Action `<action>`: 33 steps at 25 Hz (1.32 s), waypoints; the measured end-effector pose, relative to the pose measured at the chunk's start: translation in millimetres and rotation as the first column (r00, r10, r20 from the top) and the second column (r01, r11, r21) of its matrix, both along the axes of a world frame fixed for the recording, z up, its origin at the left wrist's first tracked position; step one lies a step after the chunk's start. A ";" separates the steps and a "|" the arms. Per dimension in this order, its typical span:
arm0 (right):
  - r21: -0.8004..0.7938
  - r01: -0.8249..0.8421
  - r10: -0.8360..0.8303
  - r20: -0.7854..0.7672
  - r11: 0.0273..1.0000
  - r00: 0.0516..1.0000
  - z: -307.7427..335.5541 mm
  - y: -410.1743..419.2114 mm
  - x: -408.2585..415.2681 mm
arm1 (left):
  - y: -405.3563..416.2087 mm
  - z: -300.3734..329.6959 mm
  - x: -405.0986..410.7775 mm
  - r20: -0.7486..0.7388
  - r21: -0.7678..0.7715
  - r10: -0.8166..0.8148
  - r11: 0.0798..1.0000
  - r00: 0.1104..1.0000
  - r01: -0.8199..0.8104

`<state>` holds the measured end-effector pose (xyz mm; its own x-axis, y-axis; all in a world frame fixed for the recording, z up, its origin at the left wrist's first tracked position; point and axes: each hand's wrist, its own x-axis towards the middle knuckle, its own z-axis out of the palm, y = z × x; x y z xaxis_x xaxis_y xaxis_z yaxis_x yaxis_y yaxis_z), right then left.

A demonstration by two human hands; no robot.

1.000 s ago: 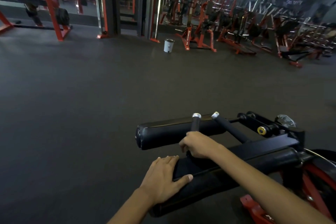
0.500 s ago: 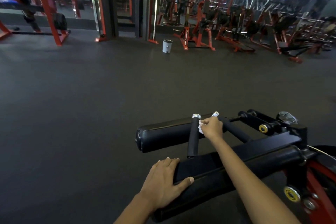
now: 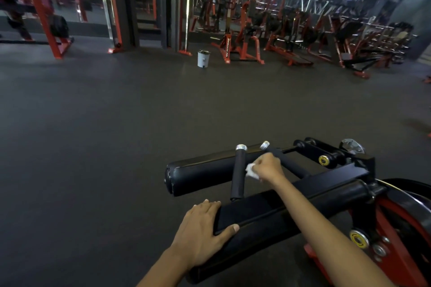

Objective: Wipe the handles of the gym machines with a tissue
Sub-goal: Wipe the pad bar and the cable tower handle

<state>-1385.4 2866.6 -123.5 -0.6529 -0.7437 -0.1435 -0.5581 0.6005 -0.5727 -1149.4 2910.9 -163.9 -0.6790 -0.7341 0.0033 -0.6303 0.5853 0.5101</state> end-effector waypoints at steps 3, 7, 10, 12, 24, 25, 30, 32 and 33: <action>-0.159 0.116 -0.107 0.059 0.980 0.992 -1.4 -24.3 -5.1 | 0.5 1.2 0.6 0.026 0.005 -0.005 1.000 1.000 0.005; -0.047 0.035 -0.031 0.100 0.998 0.994 -17.1 -30.0 5.8 | -0.7 1.6 0.9 0.023 0.028 -0.012 1.000 1.000 0.012; 0.069 -0.061 0.058 0.051 0.996 0.997 -20.2 -12.4 12.9 | -1.0 0.9 1.5 0.011 0.019 -0.010 1.000 1.000 0.010; 0.153 -0.144 0.138 0.047 0.978 0.989 -23.4 0.8 16.3 | -1.2 1.6 1.9 -0.001 -0.001 -0.008 1.000 1.000 0.008; 0.452 -0.478 0.535 0.002 0.753 0.845 -1.2 15.8 16.3 | -0.6 -1.0 0.4 0.007 0.007 -0.054 0.999 0.999 0.054; 0.457 -0.493 0.557 -0.007 0.740 0.830 3.1 16.7 15.7 | -1.0 -0.7 0.4 0.008 0.014 -0.064 0.998 0.998 0.063; 0.158 -0.317 0.334 -0.093 0.935 0.938 24.0 23.7 -1.7 | -64.4 25.2 1.5 -0.168 -0.035 -0.004 0.999 0.986 -0.002; -0.021 -0.186 0.183 -0.083 0.982 0.980 30.0 23.4 -4.4 | -103.8 48.4 -1.4 -0.189 -0.088 -0.053 0.995 0.981 0.036; -0.075 -0.149 0.140 -0.114 0.986 0.984 34.4 20.0 -3.5 | -123.3 60.2 -4.0 -0.188 -0.111 -0.091 0.991 0.978 0.071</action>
